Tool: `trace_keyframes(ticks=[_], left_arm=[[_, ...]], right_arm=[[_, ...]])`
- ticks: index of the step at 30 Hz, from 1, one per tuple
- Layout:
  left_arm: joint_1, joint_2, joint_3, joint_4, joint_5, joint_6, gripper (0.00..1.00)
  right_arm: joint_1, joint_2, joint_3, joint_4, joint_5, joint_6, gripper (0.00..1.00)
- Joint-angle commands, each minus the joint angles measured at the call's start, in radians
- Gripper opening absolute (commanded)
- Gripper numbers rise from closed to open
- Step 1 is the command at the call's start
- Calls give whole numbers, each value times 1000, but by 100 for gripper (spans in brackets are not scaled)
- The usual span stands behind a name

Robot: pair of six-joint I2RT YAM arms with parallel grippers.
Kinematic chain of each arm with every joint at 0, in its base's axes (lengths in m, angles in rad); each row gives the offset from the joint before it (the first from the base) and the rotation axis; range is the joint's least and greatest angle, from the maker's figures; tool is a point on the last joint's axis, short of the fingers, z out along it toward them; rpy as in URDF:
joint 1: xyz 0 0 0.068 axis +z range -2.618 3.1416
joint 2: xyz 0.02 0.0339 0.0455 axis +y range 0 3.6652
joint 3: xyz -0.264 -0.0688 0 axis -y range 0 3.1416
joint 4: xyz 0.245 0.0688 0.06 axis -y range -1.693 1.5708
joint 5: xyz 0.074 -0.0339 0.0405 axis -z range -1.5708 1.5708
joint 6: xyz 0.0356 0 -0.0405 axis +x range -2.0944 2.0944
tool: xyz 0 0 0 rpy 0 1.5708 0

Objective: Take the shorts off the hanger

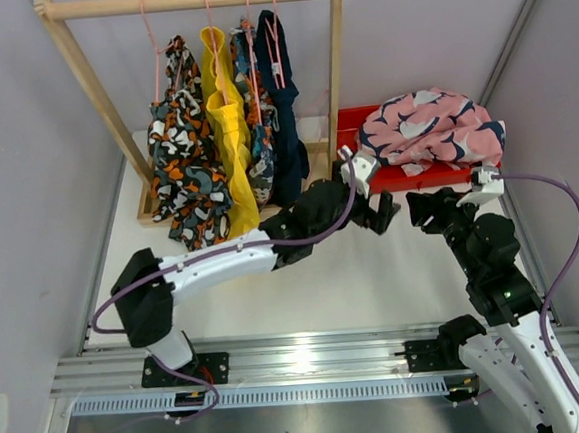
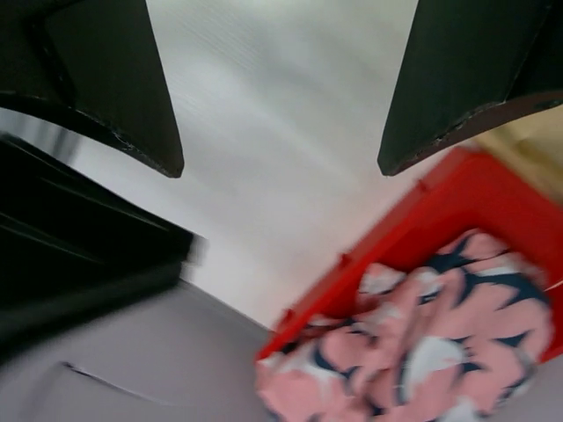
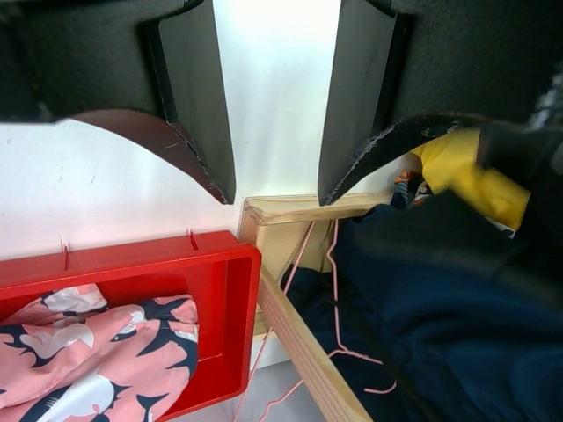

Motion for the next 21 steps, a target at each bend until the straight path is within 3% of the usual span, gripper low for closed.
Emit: trace_keyframes(ticks=[1,6,12,21], left_arm=[[106,107,113,-74,-239,15,98],[293,256,205,-65,-148,-57,97],[417,336,289,-108,-138,-64,97],[554,292,177,-71,-172,-97,97]], right_arm=[[5,-17,11,8,8,-4,49],[5,-40,13,-21,23,-7,49],[5,-41,5,-16,17,-3,49],[5,-11,-13,16,10,0,49]])
